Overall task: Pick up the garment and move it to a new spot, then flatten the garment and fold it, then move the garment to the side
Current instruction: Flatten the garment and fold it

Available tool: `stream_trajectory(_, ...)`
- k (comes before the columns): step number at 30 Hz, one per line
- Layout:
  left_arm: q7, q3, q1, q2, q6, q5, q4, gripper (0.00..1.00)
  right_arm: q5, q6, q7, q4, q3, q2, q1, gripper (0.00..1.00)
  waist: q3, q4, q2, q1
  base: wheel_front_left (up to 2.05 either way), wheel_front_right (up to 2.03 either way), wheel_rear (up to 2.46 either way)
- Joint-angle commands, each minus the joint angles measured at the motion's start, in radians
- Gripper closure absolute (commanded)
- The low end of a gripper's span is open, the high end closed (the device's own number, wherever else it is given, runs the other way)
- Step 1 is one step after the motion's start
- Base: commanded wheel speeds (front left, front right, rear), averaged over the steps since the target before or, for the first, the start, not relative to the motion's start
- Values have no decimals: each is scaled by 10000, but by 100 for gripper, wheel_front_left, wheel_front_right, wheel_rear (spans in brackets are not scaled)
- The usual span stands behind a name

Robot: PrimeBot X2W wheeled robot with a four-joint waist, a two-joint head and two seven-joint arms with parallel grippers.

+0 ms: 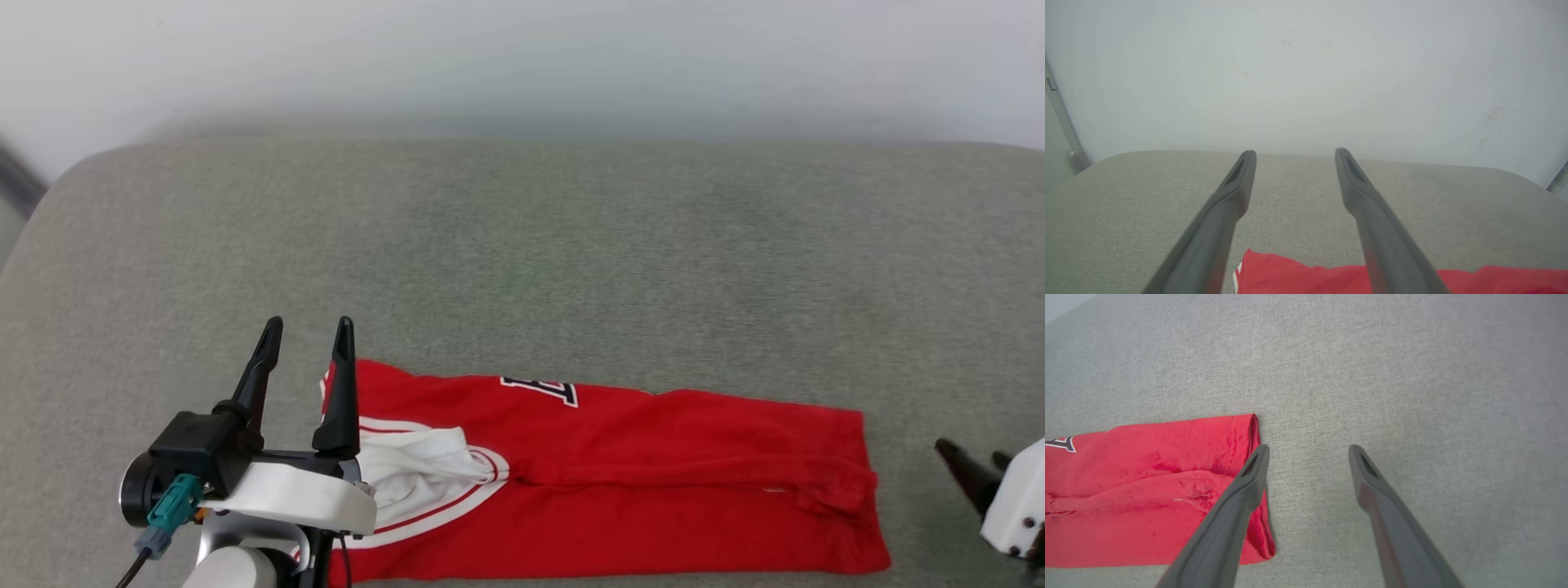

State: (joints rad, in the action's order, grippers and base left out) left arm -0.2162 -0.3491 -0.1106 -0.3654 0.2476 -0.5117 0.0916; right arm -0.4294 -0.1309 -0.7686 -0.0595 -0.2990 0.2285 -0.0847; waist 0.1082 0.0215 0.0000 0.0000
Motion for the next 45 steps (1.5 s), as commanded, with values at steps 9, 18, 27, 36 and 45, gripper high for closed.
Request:
stream_trajectory(9, -23, -262, -318, 47, 3, 265, 425, 0, -55, 4, -914, -1217, 587, -949, -324, 0, 649, 868, 0, 0, 0, 0, 0)
stream_trajectory(18, -25, -414, -268, 4, -21, 296, 368, 0, -300, 2, -1446, -1819, 1146, -1301, -341, 100, 651, 831, 0, 0, 0, 0, 0)
stream_trajectory(27, 92, -445, 64, -93, 139, 235, 258, 0, -243, 4, -1173, -1220, 1397, -633, -747, 100, 3, 374, 0, 0, 0, 0, 0)
stream_trajectory(36, 248, -438, 425, -213, 347, 222, 406, 0, 307, 5, -1530, -868, -416, -366, -507, 100, -382, -84, 0, 0, 0, 0, 0)
stream_trajectory(45, 309, -437, 644, -257, 444, 146, 462, 0, -562, 2, -2428, -544, -2371, -1173, -753, 100, -587, -374, 0, 0, 0, 0, 0)
